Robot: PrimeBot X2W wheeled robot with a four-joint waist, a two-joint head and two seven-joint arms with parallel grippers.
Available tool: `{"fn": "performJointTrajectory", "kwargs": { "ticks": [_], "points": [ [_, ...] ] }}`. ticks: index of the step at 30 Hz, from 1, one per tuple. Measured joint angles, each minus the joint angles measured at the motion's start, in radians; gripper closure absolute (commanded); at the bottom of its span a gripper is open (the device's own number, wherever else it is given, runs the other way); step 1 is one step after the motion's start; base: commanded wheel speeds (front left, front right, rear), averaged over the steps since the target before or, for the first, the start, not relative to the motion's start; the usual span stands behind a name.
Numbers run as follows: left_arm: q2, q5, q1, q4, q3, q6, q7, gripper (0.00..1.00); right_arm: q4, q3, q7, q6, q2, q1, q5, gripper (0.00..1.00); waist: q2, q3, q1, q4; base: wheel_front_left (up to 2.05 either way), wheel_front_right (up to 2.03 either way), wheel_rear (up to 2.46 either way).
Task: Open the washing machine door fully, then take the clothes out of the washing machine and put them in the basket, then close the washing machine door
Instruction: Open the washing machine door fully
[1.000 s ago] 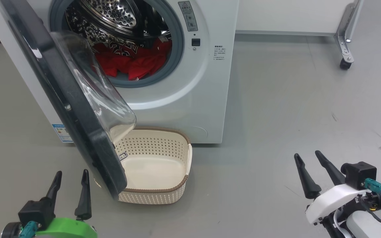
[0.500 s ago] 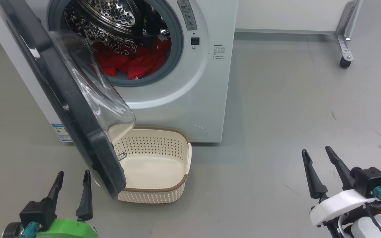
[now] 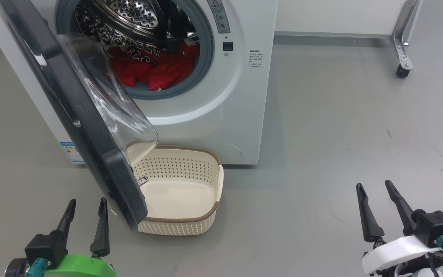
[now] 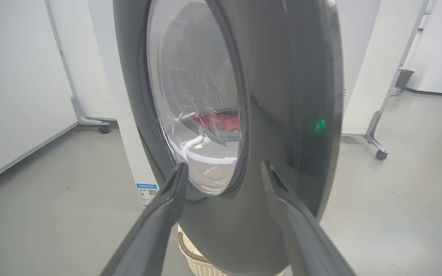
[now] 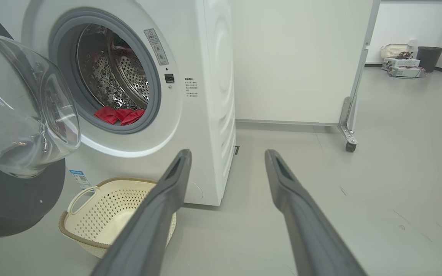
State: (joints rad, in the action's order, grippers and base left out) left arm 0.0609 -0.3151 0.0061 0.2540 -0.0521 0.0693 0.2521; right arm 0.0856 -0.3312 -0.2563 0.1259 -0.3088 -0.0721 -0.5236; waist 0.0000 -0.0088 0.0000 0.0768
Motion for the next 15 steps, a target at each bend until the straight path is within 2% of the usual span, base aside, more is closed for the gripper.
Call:
{"fn": "performJointTrajectory", "kwargs": {
  "ticks": [15],
  "points": [
    [-0.007, 0.005, 0.0, 0.006, 0.012, 0.011, 0.0, 0.0, -0.031, 0.046, 0.0, 0.0, 0.05, -0.054, 0.052, 0.0, 0.0, 0.0, 0.0, 0.006, 0.0, 0.0, 0.0]
  ]
}}
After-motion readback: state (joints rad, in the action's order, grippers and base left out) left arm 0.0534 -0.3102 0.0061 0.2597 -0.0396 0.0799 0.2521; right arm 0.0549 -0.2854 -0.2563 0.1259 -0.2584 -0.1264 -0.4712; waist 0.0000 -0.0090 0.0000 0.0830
